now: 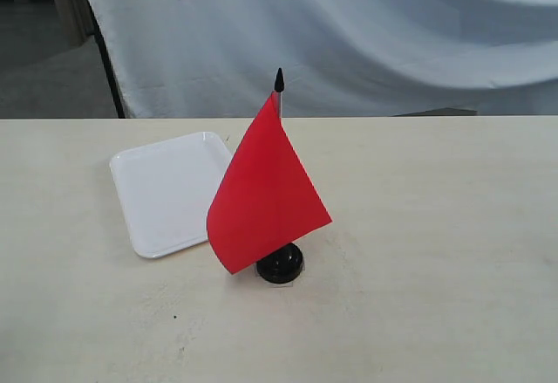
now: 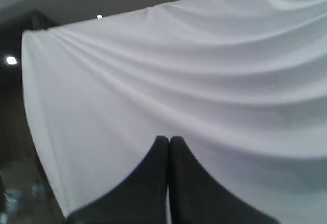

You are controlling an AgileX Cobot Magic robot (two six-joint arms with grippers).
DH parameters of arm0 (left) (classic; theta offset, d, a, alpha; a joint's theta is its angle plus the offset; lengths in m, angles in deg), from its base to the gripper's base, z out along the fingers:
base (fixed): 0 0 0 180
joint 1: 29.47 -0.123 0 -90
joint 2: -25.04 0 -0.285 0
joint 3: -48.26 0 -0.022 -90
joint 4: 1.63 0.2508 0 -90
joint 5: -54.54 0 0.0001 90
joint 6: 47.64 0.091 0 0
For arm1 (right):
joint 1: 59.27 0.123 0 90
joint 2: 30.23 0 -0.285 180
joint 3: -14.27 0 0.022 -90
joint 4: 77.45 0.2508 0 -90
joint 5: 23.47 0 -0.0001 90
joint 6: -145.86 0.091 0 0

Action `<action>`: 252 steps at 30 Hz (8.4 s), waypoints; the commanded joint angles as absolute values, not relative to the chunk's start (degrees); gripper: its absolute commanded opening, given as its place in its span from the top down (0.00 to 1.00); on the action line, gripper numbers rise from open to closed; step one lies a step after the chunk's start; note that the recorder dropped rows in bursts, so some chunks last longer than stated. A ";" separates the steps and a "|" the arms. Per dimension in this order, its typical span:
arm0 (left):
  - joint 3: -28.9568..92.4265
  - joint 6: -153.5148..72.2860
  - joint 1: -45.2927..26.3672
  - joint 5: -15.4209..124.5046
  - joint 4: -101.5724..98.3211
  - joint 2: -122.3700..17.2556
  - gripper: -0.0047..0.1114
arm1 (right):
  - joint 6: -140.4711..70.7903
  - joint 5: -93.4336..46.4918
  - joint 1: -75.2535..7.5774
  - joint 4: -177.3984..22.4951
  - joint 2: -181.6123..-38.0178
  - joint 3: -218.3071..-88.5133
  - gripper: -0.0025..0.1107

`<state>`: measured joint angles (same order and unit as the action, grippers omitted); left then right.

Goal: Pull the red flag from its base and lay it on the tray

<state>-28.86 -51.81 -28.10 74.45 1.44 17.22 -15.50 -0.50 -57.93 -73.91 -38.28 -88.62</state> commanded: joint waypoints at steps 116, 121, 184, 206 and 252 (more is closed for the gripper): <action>-28.96 -51.95 -28.24 74.25 1.37 17.26 0.95 | -16.96 -17.89 -27.57 -102.68 -137.57 -148.26 0.98; -28.96 -51.95 -28.24 74.25 1.37 17.26 0.95 | -19.34 -48.17 -19.89 -105.14 -149.02 -170.97 0.98; -28.96 -51.95 -28.24 74.25 1.37 17.26 0.95 | -29.29 -91.52 -5.91 -106.64 -184.07 -232.41 0.72; -28.96 -51.94 -28.24 74.25 1.37 17.26 0.95 | -33.76 -91.72 -12.01 -89.25 -160.65 -195.00 0.95; -28.96 -51.94 -28.24 74.25 1.37 17.26 0.95 | -25.19 -36.81 -55.81 -82.99 -42.75 -110.82 0.95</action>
